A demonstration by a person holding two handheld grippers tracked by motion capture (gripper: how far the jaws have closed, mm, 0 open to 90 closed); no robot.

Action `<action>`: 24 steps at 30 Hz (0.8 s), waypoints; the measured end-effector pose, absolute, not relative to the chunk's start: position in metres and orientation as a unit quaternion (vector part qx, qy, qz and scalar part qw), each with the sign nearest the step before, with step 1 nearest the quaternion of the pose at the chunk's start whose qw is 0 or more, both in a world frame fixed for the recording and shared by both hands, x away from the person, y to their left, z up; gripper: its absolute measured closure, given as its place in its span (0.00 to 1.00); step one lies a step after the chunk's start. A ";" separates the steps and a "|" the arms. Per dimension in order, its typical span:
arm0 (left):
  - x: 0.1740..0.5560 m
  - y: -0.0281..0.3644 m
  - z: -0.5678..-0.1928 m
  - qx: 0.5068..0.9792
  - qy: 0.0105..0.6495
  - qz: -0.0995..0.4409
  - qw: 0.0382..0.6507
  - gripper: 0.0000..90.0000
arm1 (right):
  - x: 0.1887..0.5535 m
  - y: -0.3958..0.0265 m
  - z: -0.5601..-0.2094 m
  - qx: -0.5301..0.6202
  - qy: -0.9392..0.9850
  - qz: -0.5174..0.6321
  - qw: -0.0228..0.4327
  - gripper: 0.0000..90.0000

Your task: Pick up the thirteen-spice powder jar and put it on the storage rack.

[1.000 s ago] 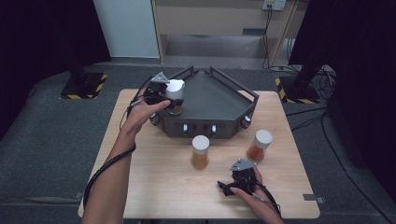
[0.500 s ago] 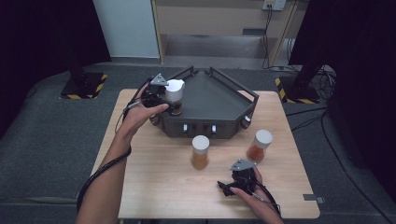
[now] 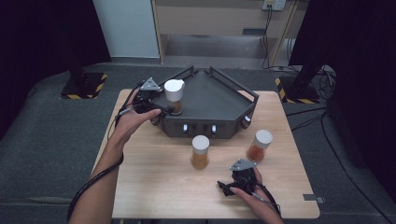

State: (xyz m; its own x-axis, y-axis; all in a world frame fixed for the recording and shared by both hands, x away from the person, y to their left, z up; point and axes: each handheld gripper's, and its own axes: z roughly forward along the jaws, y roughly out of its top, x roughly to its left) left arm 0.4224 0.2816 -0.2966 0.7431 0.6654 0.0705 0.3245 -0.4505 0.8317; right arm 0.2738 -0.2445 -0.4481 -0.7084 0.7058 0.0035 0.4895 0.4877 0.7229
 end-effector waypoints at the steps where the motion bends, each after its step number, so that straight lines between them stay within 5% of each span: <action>1: 0.420 0.283 -0.297 0.828 0.300 0.198 0.431 0.08 | 0.274 -0.244 -0.448 0.352 0.850 0.364 0.149 0.01; 24: 0.364 0.301 -0.323 0.820 0.307 0.198 0.440 0.05 | 0.274 -0.245 -0.448 0.351 0.850 0.363 0.149 0.01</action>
